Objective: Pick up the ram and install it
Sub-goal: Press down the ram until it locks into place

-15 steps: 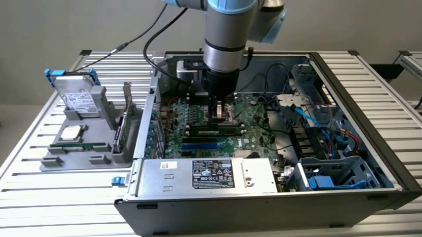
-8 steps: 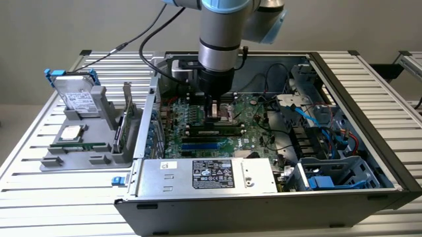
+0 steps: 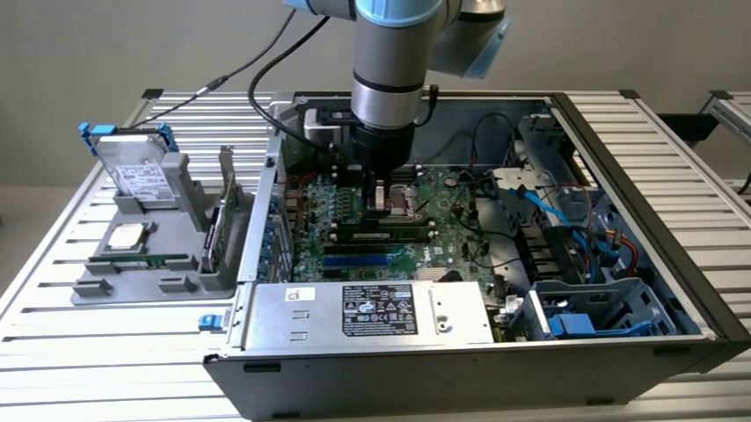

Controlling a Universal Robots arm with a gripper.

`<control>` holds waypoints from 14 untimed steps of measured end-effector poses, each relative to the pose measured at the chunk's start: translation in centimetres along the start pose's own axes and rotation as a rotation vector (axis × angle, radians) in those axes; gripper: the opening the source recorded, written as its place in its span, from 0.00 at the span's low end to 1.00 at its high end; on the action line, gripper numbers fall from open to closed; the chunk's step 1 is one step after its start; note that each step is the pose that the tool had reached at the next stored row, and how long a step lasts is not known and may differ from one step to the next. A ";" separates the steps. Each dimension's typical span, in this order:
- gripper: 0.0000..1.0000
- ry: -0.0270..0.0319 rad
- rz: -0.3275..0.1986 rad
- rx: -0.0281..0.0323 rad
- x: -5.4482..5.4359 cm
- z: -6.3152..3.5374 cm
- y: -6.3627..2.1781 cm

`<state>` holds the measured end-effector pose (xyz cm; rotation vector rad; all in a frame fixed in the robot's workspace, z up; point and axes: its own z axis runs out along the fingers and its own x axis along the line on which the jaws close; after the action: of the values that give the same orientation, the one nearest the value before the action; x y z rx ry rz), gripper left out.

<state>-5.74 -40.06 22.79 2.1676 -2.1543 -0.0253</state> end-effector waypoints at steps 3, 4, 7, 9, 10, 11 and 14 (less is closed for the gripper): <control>0.10 0.0006 0.000 0.0002 0.0 0.04 0.00; 0.10 0.0039 0.001 0.0000 -0.1 0.10 0.01; 0.10 0.0104 0.001 0.0001 -0.2 0.21 -0.01; 0.10 0.0107 0.001 0.0001 -0.2 0.21 -0.01; 0.10 0.0107 0.001 0.0001 -0.2 0.21 -0.01; 0.10 0.0106 0.001 0.0002 -0.2 0.22 -0.01; 0.10 0.0109 0.001 0.0002 -0.2 0.22 -0.01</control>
<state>-5.76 -39.84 22.56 2.1619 -2.1495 -0.0132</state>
